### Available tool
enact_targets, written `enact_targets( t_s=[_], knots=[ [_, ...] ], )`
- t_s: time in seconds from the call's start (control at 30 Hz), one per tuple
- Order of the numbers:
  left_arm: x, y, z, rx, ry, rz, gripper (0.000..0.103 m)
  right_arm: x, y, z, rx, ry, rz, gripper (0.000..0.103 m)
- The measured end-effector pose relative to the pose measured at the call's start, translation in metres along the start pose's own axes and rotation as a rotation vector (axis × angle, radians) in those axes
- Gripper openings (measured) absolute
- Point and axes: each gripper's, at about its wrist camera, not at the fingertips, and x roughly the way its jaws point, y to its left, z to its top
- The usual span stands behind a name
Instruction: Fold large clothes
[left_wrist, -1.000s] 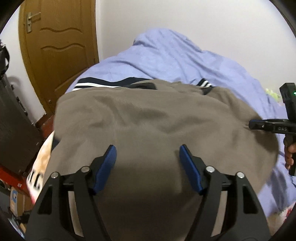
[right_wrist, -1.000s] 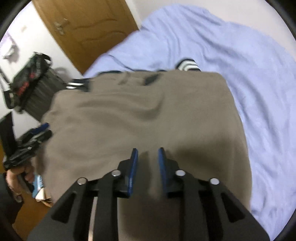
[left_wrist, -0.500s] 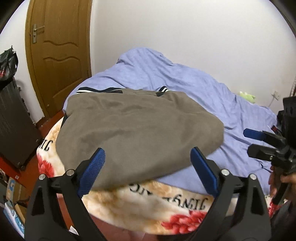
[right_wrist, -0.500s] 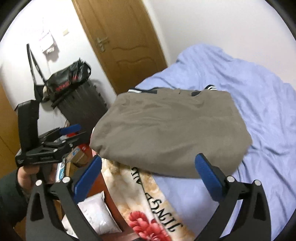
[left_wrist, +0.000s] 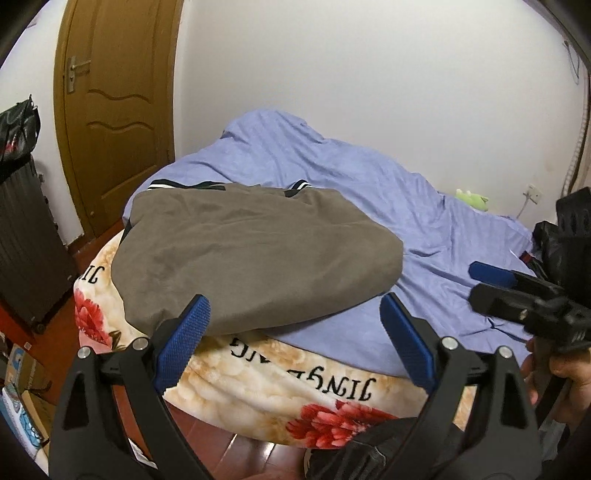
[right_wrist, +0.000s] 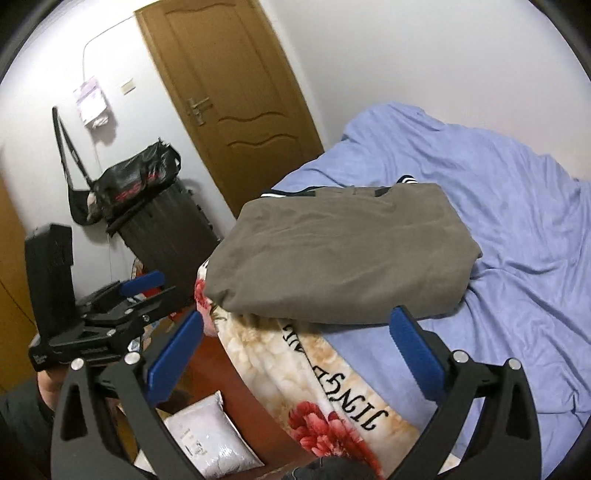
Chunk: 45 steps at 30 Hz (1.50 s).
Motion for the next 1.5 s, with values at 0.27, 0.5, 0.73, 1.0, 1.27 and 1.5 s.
enact_targets(
  t_s=[0.27, 0.5, 0.73, 1.0, 1.27, 1.5],
  knots=[
    [-0.012, -0.009, -0.005, 0.018, -0.008, 0.007, 0.091, -0.003, 0.011, -0.003, -0.016, -0.005, 0.014, 0.099],
    [-0.011, -0.007, -0.003, 0.003, -0.014, 0.019, 0.091, -0.004, 0.012, -0.003, -0.024, -0.008, 0.012, 0.099],
    [-0.014, -0.001, 0.003, -0.023, -0.037, 0.034, 0.091, -0.004, 0.013, -0.004, -0.039, -0.025, 0.005, 0.099],
    [-0.016, 0.0, 0.01, -0.026, -0.061, 0.036, 0.091, -0.004, 0.016, 0.0, -0.058, -0.048, 0.002, 0.099],
    [-0.016, 0.002, 0.012, -0.025, -0.065, 0.036, 0.091, -0.004, 0.021, 0.002, -0.062, -0.061, 0.004, 0.099],
    [-0.014, 0.003, 0.015, -0.023, -0.062, 0.035, 0.091, -0.006, 0.021, 0.003, -0.055, -0.071, -0.001, 0.099]
  ],
)
